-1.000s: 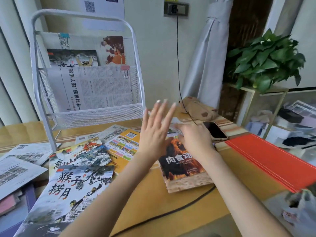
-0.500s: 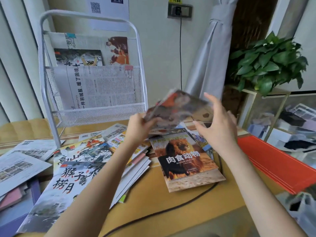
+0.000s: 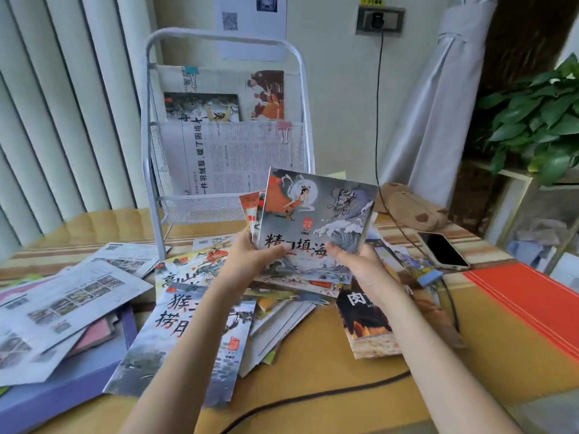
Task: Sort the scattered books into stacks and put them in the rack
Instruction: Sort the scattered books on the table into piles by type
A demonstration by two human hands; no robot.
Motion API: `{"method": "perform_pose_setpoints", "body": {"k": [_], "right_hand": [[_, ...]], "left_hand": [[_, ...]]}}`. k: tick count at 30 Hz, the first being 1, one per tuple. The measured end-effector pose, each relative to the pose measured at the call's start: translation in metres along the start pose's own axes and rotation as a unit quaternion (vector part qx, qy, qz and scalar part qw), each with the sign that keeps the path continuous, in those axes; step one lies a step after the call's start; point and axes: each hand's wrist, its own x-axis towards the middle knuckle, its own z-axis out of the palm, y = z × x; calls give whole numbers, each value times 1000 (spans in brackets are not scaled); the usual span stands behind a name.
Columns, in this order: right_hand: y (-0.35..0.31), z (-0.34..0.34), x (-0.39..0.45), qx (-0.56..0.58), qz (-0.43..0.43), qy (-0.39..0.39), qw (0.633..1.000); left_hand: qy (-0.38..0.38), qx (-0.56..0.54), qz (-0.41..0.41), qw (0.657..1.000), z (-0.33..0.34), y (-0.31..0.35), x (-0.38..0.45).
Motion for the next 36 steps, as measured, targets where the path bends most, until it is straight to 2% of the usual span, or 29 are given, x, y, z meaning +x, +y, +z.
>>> {"method": "perform_pose_setpoints", "body": {"k": [3,9,13,18,20,22,25,26,28,30,31,32,33,35,36], "right_hand": [[17,-5,-3,-42,2,-20,999],[25,5,-9,-17,-17,-34,999],[28,11,-8,-69,-32,-47,996],[29,23,-9,-39,-54,-1,998],[19,33,-10,-5,-50,-5,999],[10,42,-6,29,-45,-45,998],[0,54,-6,87,-37,-48,994],[-13,58,-16,95,-33,-37,994],[-4,55,-6,96,-32,-6,995],[14,54,3,106,-12,24,994],[22,54,4,112,-1,26,993],[27,55,3,117,10,30,993],[33,55,1,123,24,21,992],[39,55,0,130,39,12,991],[40,56,-1,125,43,21,991]], "left_hand": [[-15,6,-33,999,5,-32,-11],[-43,-63,-8,997,4,-42,-24],[9,-140,-43,989,6,-39,-28],[86,-101,-17,991,7,-27,-28],[104,-72,-11,992,-3,-18,-28],[86,-38,-19,995,-24,-8,-32],[64,116,-46,990,-80,-6,-44],[54,212,-70,973,-101,-10,-53],[-15,371,-167,913,-133,-18,-76],[-135,428,-237,862,-141,-27,-99],[-167,428,-237,856,-139,-35,-106],[-165,416,-220,867,-137,-43,-110],[-129,385,-192,893,-134,-49,-111],[-8,298,-143,944,-133,-58,-107],[40,271,-135,952,-133,-59,-104]]}}
